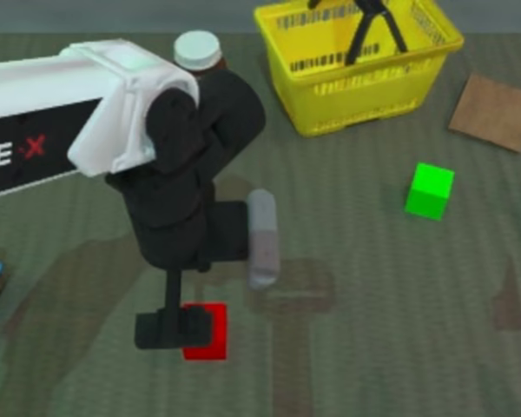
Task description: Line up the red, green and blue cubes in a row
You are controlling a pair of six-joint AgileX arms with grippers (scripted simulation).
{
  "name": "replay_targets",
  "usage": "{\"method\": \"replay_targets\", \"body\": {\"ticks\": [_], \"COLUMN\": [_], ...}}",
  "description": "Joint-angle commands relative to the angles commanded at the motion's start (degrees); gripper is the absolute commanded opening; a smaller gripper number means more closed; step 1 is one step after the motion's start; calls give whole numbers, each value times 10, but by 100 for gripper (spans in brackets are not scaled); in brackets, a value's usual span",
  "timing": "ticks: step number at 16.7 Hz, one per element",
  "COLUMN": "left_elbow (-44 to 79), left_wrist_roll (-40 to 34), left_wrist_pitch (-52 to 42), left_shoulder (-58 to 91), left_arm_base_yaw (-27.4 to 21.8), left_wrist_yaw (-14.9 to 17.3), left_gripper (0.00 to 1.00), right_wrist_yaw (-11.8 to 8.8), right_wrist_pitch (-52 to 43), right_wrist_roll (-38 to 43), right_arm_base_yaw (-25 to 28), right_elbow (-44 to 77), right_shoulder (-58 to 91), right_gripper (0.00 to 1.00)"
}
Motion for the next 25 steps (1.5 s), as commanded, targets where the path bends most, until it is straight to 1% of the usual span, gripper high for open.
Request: {"method": "replay_targets", "body": {"ticks": [3,7,10,17,21,25], "left_elbow": [-38,-138,-239,-511,-626,-697], "left_wrist_roll": [-18,-74,-134,-305,-393,-463], "left_wrist_pitch": [26,97,170,375,480,567], "left_shoulder": [-43,-167,-303,-670,-831,-937], "left_arm_base_yaw": [23,86,146,288,344,381], "left_wrist_yaw": [-3,-9,-13,-18,-15,-11], "left_gripper": [100,100,100,100,100,100], "right_wrist_yaw": [-2,-1,0,3,4,4], "right_wrist_pitch": [-36,-131,-228,-486,-612,-700], "right_wrist_roll": [-26,-93,-161,-337,-425,-489], "right_arm_base_yaw": [10,31,51,105,132,152], "right_elbow": [53,204,359,744,933,1085], "right_shoulder": [53,208,384,859,1076,1237], "right_gripper": [100,100,100,100,100,100]}}
